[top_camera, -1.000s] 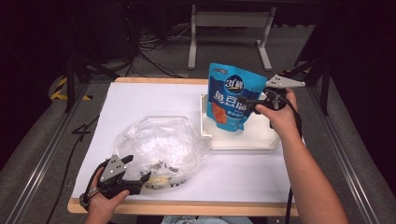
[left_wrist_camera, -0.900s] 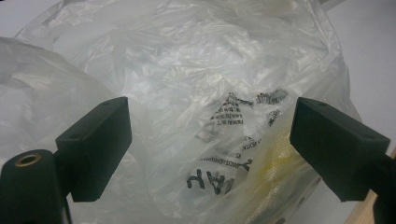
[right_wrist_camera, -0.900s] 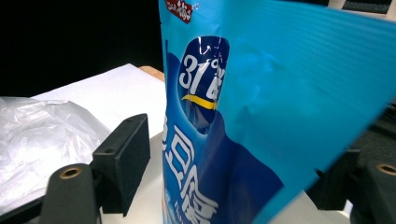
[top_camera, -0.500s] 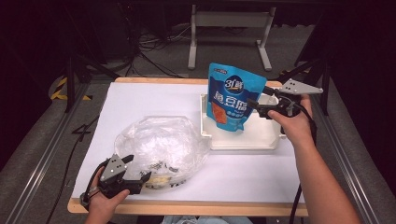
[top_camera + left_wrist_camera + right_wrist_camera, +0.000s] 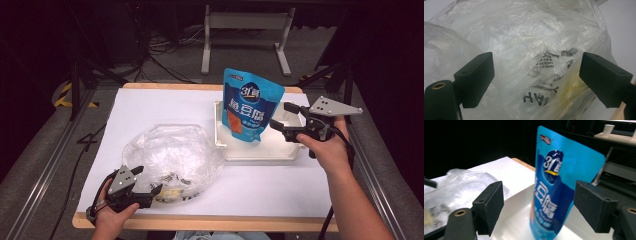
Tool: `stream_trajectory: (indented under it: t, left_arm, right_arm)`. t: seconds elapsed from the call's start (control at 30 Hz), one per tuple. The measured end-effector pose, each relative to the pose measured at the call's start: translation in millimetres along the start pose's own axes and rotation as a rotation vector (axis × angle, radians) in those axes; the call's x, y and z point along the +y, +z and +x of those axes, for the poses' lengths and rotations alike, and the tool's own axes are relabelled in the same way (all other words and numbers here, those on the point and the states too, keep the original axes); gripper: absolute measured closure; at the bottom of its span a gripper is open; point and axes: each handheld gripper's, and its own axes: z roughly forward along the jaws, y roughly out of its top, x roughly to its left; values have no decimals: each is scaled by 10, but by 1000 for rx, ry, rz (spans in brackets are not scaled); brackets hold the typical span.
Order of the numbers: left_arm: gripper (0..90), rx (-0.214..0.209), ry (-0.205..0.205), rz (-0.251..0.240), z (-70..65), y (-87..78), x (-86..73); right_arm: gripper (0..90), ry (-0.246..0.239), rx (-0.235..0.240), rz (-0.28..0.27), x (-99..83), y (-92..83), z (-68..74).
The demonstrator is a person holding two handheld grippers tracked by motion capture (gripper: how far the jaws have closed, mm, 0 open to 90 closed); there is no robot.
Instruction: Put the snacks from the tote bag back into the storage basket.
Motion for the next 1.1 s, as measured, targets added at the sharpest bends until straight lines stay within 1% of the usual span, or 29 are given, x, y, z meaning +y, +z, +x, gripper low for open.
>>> stream_trajectory:
  t: [0.07,0.27,0.4,0.43,0.47,0.5,0.63,0.7,0.8,0.87,1.1]
  left_arm:
    - [137,0,0,1,-2,1,-1]
    - [137,1,0,-1,-7,-1,0]
    - [137,2,2,1,-9,6,3]
    - [137,2,2,1,-9,6,3]
    - [137,1,2,1,-13,5,4]
    - [137,1,2,1,-13,5,4]
    - [137,0,4,-1,-11,-4,3]
    - [137,1,4,-2,-11,-4,3]
    - [137,1,2,-2,-10,-5,3]
    - [137,2,0,-3,-10,-8,2]
    - [137,4,-1,-4,-14,-12,3]
  right_arm:
    - [252,3,28,0,-17,-38,56]
    - [247,-1,81,10,-113,-115,219]
    - [247,-2,112,30,-197,-171,322]
    - [247,-2,112,30,-197,-171,322]
    - [246,2,127,42,-237,-191,364]
    - [246,2,127,42,-237,-191,364]
    - [237,-14,135,83,-337,-217,441]
    - [234,-19,136,93,-386,-221,469]
    - [233,-28,117,91,-476,-229,506]
    - [233,-20,109,88,-534,-229,522]
    - [230,-2,99,113,-738,-196,561]
